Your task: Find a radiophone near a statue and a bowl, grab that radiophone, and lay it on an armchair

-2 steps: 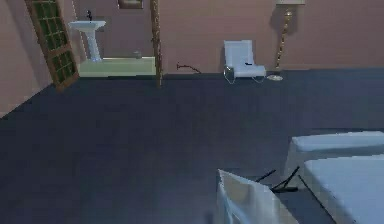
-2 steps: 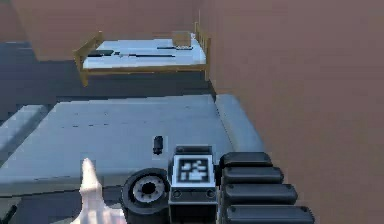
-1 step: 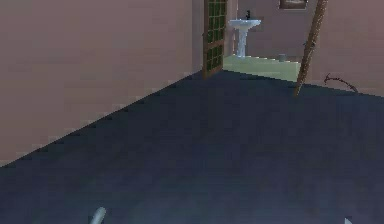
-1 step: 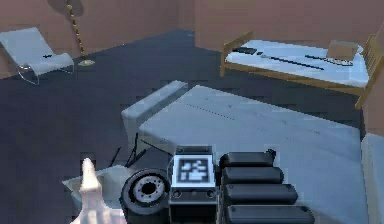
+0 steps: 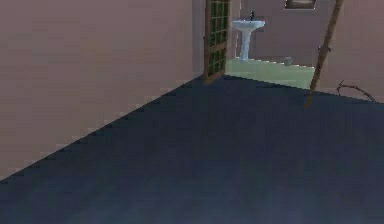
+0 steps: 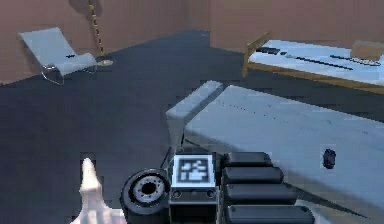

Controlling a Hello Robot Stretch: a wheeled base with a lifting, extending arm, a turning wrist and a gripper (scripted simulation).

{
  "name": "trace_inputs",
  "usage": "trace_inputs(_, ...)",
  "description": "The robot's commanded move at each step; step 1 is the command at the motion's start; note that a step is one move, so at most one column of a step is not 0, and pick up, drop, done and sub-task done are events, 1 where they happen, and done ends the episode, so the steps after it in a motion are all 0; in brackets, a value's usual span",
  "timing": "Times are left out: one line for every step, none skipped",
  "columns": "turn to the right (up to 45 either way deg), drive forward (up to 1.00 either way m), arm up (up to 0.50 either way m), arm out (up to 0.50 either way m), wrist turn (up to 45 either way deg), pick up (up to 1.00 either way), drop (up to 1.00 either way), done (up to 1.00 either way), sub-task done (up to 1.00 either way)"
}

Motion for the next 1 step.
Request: trace_inputs(30.0,0.00,0.00,0.00,0.0,0.00,0.00,0.00,0.00)
